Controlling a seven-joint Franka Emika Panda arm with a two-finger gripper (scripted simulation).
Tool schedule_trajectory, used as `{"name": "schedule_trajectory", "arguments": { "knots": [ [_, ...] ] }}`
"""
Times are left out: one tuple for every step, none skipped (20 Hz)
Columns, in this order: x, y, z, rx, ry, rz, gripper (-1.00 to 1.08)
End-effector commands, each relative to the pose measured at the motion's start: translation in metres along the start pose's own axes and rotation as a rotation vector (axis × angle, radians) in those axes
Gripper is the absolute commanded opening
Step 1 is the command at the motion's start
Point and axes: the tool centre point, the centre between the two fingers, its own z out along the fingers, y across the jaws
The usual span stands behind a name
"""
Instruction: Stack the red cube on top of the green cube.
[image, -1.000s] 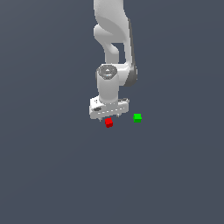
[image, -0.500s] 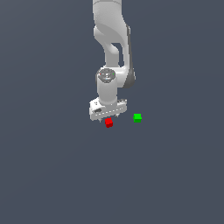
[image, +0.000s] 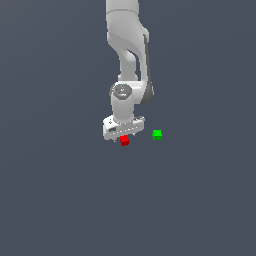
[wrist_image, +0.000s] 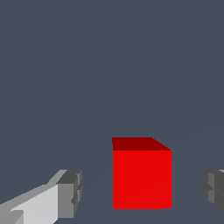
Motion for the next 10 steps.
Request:
{"name": "schedule_trajectory", "arguments": {
  "knots": [
    [-0.001,0.0,0.012,0.0,-0.001,-0.001,1.0],
    [-0.001,0.0,0.016,0.0,0.0,-0.001,1.0],
    [-0.001,0.0,0.02,0.0,0.0,-0.001,1.0],
    [-0.001,0.0,0.023,0.0,0.0,-0.002,1.0],
    [0.0,0.0,0.025,0.0,0.0,-0.002,1.0],
    [0.0,0.0,0.027,0.0,0.0,-0.002,1.0],
    [0.0,0.0,0.028,0.0,0.0,-0.002,1.0],
    [0.0,0.0,0.029,0.0,0.0,-0.002,1.0],
    [0.0,0.0,0.029,0.0,0.0,-0.002,1.0],
    [0.0,0.0,0.029,0.0,0.0,-0.002,-1.0]
  ]
}}
